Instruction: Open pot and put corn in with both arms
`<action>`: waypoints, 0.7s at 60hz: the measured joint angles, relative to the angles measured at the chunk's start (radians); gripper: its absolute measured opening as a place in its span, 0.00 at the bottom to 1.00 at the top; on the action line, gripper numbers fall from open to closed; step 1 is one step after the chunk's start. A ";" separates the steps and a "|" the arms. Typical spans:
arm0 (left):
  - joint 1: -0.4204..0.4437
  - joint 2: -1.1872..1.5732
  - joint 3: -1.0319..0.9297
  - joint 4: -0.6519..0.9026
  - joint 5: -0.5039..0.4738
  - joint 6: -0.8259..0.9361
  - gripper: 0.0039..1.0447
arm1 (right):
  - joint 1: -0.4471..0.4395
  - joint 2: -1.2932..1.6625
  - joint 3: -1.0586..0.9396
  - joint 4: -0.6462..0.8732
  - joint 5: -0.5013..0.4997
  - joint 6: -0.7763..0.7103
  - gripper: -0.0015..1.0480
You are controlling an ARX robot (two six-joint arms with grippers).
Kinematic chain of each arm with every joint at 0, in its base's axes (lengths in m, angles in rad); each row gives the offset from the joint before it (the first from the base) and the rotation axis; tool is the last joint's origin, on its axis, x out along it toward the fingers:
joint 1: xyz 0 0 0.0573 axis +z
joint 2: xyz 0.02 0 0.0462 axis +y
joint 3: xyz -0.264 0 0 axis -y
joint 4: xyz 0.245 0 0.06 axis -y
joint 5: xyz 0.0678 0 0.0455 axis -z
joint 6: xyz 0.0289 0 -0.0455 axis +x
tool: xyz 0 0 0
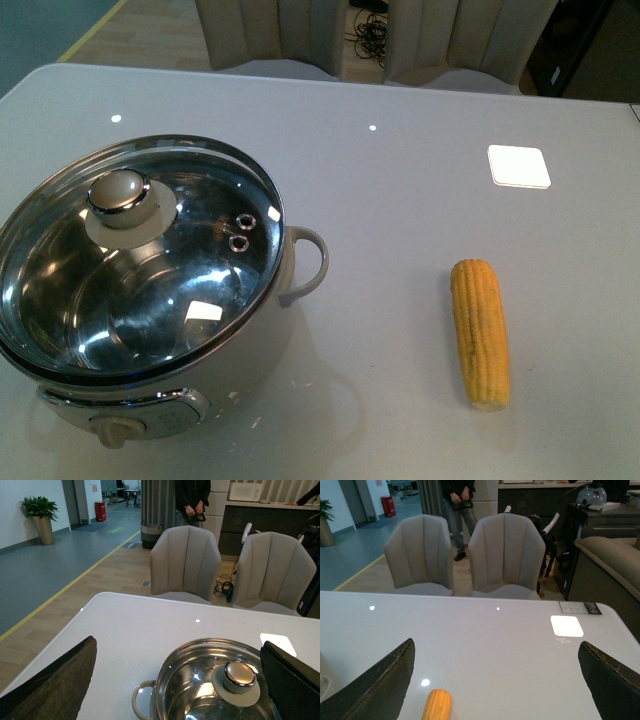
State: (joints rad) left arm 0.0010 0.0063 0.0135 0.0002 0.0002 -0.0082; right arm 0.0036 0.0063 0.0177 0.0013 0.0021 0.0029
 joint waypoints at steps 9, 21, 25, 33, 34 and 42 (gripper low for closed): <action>0.000 0.000 0.000 0.000 0.000 0.000 0.93 | 0.000 0.000 0.000 0.000 0.000 0.000 0.91; 0.000 0.000 0.000 0.000 0.000 0.000 0.93 | 0.000 0.000 0.000 0.000 0.000 0.000 0.91; 0.000 0.000 0.000 0.000 0.000 0.000 0.93 | 0.000 0.000 0.000 0.000 0.000 0.000 0.91; 0.000 0.000 0.000 0.000 0.000 0.000 0.93 | 0.000 0.000 0.000 0.000 0.000 0.000 0.91; 0.000 0.000 0.000 0.000 0.000 0.000 0.93 | 0.000 0.000 0.000 0.000 0.000 0.000 0.91; 0.000 0.000 0.000 0.000 0.000 0.000 0.93 | 0.000 0.000 0.000 0.000 0.000 0.000 0.91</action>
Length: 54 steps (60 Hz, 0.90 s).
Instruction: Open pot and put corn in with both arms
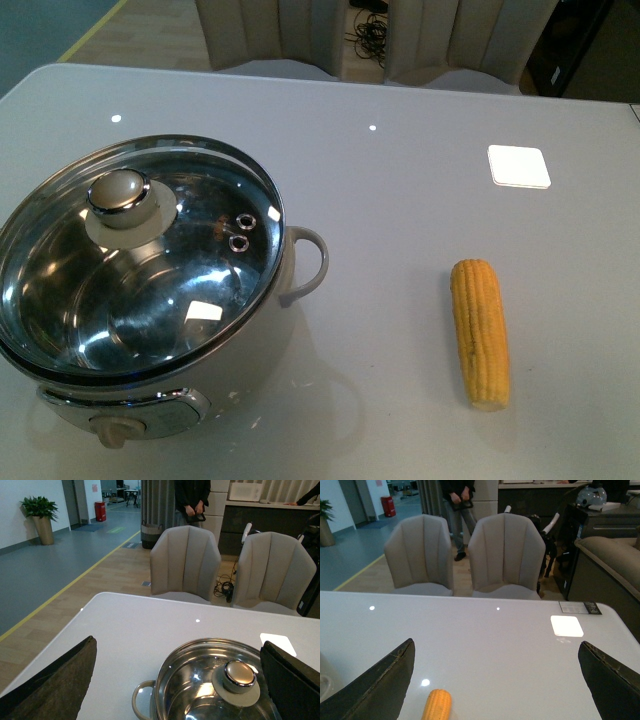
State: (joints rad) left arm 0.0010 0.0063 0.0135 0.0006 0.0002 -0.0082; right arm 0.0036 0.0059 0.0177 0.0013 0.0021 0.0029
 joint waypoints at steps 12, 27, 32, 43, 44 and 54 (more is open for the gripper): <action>0.000 0.000 0.000 0.000 0.000 0.000 0.93 | 0.000 0.000 0.000 0.000 0.000 0.000 0.91; 0.013 0.045 0.037 -0.115 0.068 -0.081 0.93 | 0.000 0.000 0.000 0.000 0.000 0.000 0.91; 0.021 0.165 0.057 -0.164 0.096 -0.216 0.93 | 0.000 0.000 0.000 0.000 0.000 0.000 0.91; -0.014 0.392 0.092 0.051 0.076 -0.267 0.93 | 0.000 0.000 0.000 0.000 0.000 0.000 0.91; -0.018 0.423 0.094 0.081 0.077 -0.267 0.93 | 0.000 0.000 0.000 0.000 0.000 0.000 0.91; -0.049 0.719 0.126 0.351 0.088 -0.267 0.93 | 0.000 0.000 0.000 0.000 0.000 0.000 0.91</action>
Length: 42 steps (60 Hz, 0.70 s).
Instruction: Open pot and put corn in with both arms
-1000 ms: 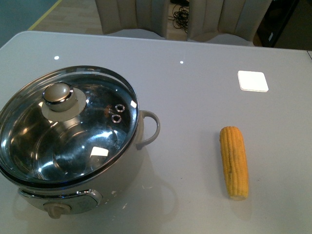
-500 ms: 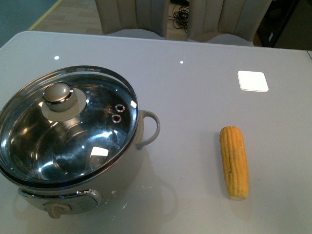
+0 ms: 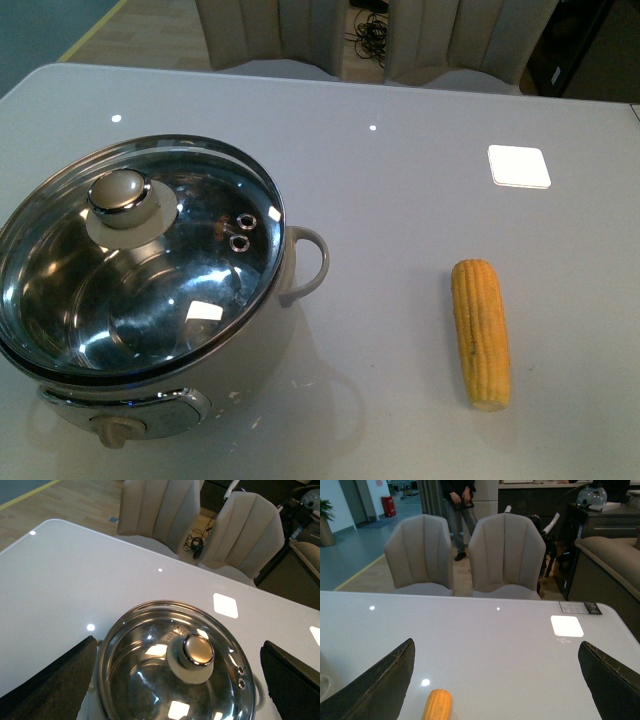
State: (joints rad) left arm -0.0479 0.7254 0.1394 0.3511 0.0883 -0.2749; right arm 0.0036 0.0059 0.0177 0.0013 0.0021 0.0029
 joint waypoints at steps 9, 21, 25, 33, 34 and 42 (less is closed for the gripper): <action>-0.057 0.318 0.080 0.225 0.021 0.021 0.93 | 0.000 0.000 0.000 0.000 0.000 0.000 0.91; -0.104 0.658 0.179 0.373 0.013 0.126 0.93 | 0.000 0.000 0.000 0.000 0.000 0.000 0.91; -0.106 0.752 0.204 0.410 0.012 0.156 0.93 | 0.000 0.000 0.000 0.000 0.000 0.000 0.91; -0.110 0.917 0.254 0.479 -0.003 0.196 0.93 | 0.000 0.000 0.000 0.000 0.000 0.000 0.91; -0.111 0.933 0.260 0.487 -0.003 0.200 0.93 | 0.000 0.000 0.000 0.000 0.000 0.000 0.91; -0.132 1.022 0.294 0.527 -0.014 0.210 0.93 | 0.000 0.000 0.000 0.000 0.000 0.000 0.91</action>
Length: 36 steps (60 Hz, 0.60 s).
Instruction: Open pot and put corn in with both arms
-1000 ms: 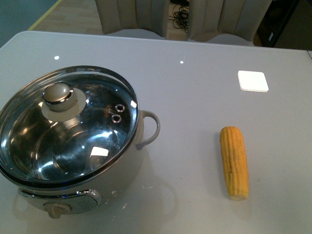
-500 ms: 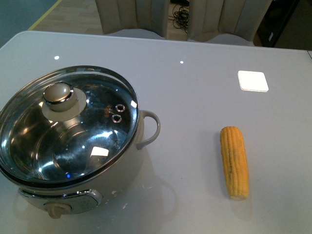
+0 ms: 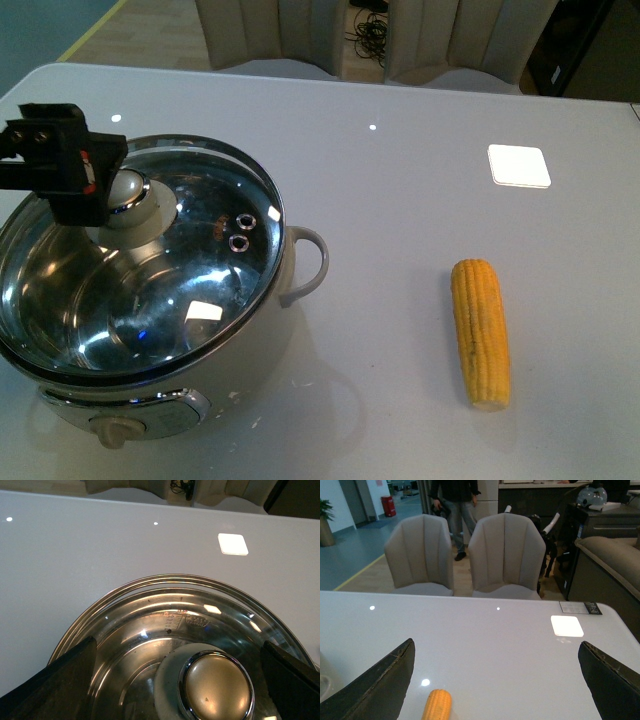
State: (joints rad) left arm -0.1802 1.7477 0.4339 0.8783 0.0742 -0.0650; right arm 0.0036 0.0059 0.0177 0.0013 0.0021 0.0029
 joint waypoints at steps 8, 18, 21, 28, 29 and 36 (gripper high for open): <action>-0.019 0.069 0.025 0.023 -0.023 0.010 0.93 | 0.000 0.000 0.000 0.000 0.000 0.000 0.91; -0.044 0.132 0.043 0.040 -0.048 0.034 0.93 | 0.000 0.000 0.000 0.000 0.000 0.000 0.91; -0.053 0.147 0.048 0.044 -0.050 0.040 0.93 | 0.000 0.000 0.000 0.000 0.000 0.000 0.91; -0.073 0.167 0.052 0.053 -0.071 0.055 0.93 | 0.000 0.000 0.000 0.000 0.000 0.000 0.91; -0.074 0.168 0.052 0.053 -0.072 0.056 0.93 | 0.000 0.000 0.000 0.000 0.000 0.000 0.91; -0.086 0.177 0.052 0.072 -0.100 0.069 0.93 | 0.000 0.000 0.000 0.000 0.000 0.000 0.91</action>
State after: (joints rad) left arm -0.2665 1.9247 0.4862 0.9504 -0.0257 0.0044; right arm 0.0036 0.0059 0.0177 0.0013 0.0021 0.0029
